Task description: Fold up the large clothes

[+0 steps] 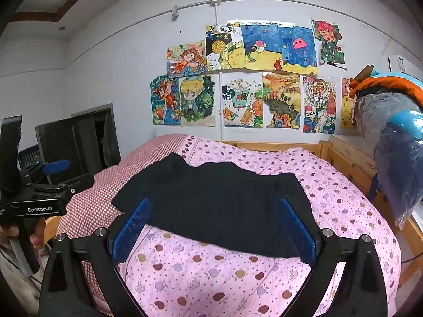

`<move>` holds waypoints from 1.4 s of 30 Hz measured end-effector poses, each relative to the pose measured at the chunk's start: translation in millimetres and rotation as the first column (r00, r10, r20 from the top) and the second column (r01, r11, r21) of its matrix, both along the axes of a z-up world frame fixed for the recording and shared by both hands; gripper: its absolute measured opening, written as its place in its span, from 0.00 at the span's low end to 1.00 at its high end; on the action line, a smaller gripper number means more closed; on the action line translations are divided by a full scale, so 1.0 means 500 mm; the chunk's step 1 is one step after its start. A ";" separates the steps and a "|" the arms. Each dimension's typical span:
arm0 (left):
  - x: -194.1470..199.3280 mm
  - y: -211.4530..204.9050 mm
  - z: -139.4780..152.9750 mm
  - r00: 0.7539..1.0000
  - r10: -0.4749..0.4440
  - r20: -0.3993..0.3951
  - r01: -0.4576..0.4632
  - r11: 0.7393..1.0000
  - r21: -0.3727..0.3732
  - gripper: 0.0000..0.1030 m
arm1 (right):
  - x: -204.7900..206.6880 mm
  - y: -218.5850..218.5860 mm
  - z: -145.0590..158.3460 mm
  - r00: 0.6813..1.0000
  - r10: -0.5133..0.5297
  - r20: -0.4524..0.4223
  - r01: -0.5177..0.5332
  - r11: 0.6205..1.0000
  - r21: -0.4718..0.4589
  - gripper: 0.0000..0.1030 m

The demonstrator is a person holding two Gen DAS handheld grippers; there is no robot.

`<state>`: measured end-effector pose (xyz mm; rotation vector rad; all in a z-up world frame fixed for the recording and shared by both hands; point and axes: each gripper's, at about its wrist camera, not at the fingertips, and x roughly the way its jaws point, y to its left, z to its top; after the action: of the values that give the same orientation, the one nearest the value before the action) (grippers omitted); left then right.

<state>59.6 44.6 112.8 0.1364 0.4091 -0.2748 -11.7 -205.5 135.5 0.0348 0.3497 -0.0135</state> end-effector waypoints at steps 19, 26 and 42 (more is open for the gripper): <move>0.004 0.013 -0.099 1.000 0.022 0.022 -0.023 0.998 0.054 1.00 | -0.006 0.029 -0.110 0.992 -0.126 -0.026 0.125 0.992 -0.035 0.93; 0.024 0.005 -0.147 1.000 0.007 0.013 -0.009 0.991 0.137 1.00 | 0.006 0.023 -0.159 0.981 -0.174 -0.082 0.171 0.984 -0.042 0.93; 0.057 0.000 -0.164 0.999 0.010 -0.047 -0.002 0.987 0.159 1.00 | 0.032 0.007 -0.198 0.976 -0.171 -0.136 0.173 0.985 0.003 0.93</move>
<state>87.9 44.8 30.8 0.2855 0.4786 -0.2397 4.4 -201.9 36.6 0.0792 0.4817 -0.1854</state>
